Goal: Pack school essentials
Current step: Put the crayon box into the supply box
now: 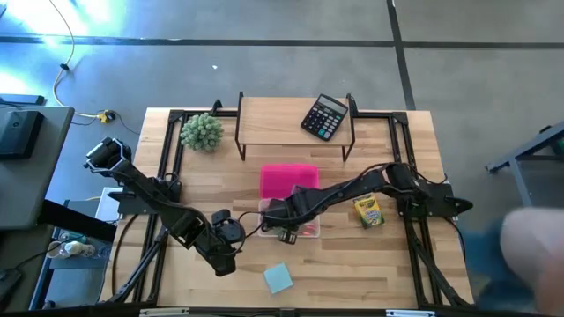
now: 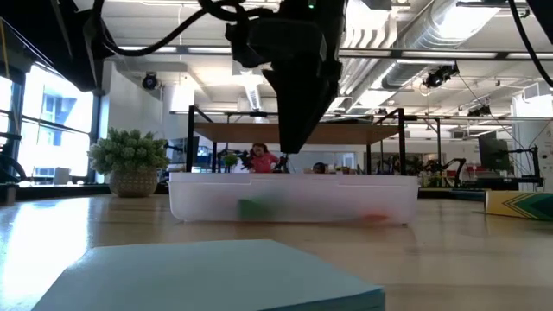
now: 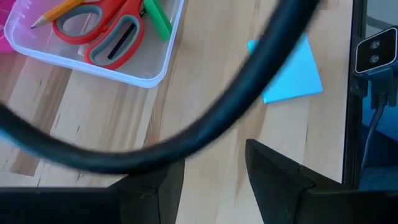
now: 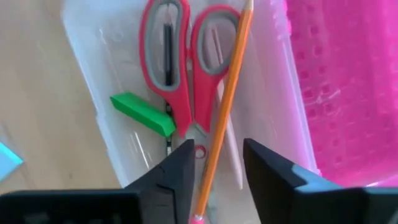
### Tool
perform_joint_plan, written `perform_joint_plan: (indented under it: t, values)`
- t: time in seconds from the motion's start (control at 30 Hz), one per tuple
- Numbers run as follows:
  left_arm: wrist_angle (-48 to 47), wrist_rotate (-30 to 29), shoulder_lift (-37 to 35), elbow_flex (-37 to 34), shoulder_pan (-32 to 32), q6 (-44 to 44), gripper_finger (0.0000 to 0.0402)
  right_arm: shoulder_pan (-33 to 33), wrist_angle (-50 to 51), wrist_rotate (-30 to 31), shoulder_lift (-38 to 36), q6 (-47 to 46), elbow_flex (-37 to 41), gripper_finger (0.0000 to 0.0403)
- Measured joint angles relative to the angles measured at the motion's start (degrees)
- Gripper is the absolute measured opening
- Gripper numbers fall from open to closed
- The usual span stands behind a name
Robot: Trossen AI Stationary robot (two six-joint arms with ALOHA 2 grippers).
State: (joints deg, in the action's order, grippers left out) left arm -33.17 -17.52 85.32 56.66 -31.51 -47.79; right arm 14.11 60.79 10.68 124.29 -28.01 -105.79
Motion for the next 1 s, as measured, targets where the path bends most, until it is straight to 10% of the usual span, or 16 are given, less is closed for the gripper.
perform_joint_plan:
  t: [0.57, 1.0]
  values:
    - [0.02, 0.33, 0.00, 0.02, 0.00, -0.02, 0.0156, 4.96, 18.48, 18.31, -3.85, 0.38, -2.99, 0.0144]
    - [0.09, 0.42, 0.00, 0.02, 0.04, -0.20, 0.0156, 8.90, 18.34, 20.35, -22.10, -20.53, 19.50, 0.0144]
